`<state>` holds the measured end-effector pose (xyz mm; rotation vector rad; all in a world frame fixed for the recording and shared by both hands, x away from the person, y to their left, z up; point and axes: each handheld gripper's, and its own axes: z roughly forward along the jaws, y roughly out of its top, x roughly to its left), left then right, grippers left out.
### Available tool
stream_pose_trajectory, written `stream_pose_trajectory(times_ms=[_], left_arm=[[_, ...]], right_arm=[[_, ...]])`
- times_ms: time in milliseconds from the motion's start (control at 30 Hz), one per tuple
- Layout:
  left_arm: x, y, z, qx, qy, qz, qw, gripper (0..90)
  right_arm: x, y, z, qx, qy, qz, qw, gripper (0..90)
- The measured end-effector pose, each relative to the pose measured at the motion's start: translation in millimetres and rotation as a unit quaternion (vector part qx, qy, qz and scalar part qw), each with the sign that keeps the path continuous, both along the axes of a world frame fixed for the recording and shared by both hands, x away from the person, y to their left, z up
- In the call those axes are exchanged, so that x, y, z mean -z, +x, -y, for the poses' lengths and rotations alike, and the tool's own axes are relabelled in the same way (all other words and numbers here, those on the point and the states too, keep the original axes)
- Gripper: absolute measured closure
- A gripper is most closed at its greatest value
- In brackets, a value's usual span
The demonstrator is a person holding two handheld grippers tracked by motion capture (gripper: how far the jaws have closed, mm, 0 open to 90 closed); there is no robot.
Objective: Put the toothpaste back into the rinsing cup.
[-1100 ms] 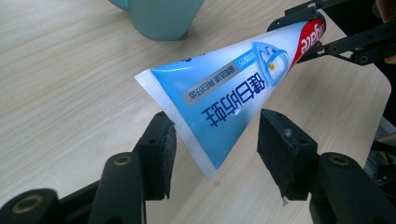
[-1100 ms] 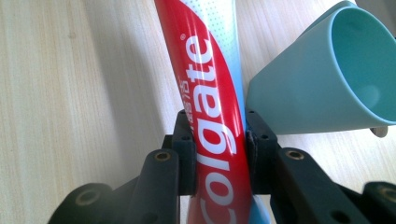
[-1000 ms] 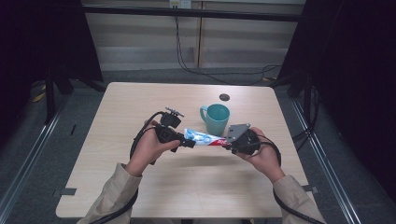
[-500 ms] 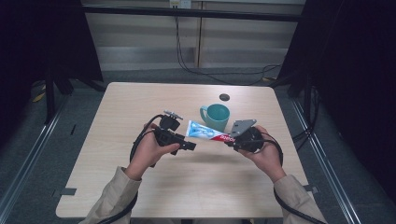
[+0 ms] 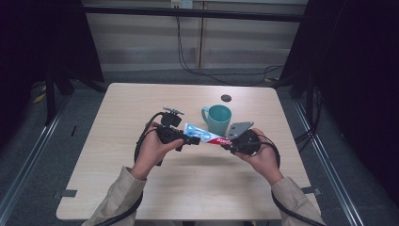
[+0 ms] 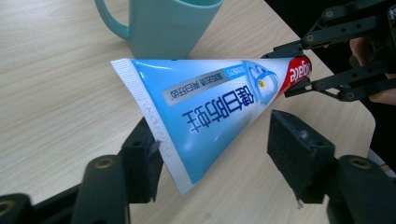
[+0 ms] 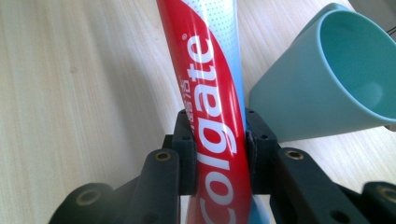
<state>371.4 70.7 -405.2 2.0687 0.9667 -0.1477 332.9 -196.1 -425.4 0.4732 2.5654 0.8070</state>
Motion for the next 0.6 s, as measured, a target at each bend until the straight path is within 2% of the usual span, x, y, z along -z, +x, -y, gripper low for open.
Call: stream_pose_trajectory(times_ms=[133,200,300,367,600], left_arm=[[-0.2,0.6,0.1,-0.007,0.000,-0.012,0.9999,45.4],[-1.1,0.6,-0.6,-0.010,-0.008,-0.020,0.9997,48.1],[-2.7,0.6,-1.3,-0.010,-0.011,-0.025,0.9996,52.6],[-4.3,0.4,-0.9,-0.010,-0.008,-0.025,0.9996,53.8],[-12.2,-0.1,-0.9,-0.015,-0.020,-0.023,0.9994,59.0]], right_arm=[[-0.1,-2.3,-4.4,-0.008,0.003,0.001,1.0000,70.8],[0.0,-1.7,-4.4,-0.008,0.002,0.002,1.0000,70.8],[1.1,-0.9,-3.1,-0.008,0.002,0.000,1.0000,70.8],[1.4,-1.0,-3.4,-0.010,0.000,0.001,0.9999,70.9],[2.8,-1.2,-5.2,-0.003,0.003,-0.004,1.0000,71.0]])
